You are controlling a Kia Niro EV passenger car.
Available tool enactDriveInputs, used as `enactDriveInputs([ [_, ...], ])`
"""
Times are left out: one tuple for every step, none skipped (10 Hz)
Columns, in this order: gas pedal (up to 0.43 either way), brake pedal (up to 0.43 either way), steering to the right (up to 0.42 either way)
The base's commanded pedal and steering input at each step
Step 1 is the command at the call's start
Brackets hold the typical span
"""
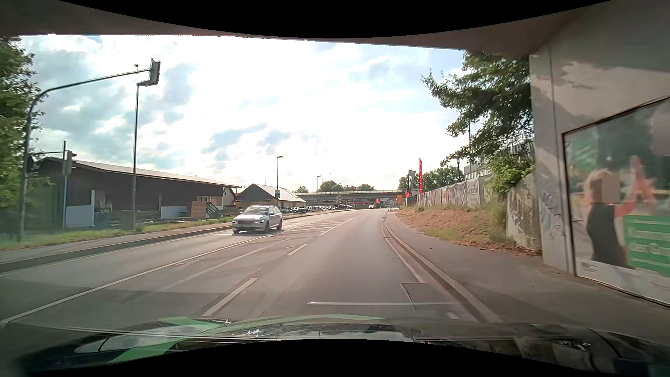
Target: Follow the waypoints while adhering to traffic rules and regulations
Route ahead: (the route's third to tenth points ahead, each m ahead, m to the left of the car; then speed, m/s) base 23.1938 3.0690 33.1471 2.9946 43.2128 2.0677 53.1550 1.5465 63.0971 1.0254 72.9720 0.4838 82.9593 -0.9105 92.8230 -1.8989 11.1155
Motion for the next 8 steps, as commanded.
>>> enactDriveInputs([
  [0.177, 0.000, 0.016],
  [0.177, 0.000, 0.015],
  [0.189, 0.000, 0.011],
  [0.189, 0.000, 0.006],
  [0.177, 0.000, 0.004],
  [0.177, 0.000, 0.005],
  [0.177, 0.000, 0.006],
  [0.177, 0.000, 0.006],
])
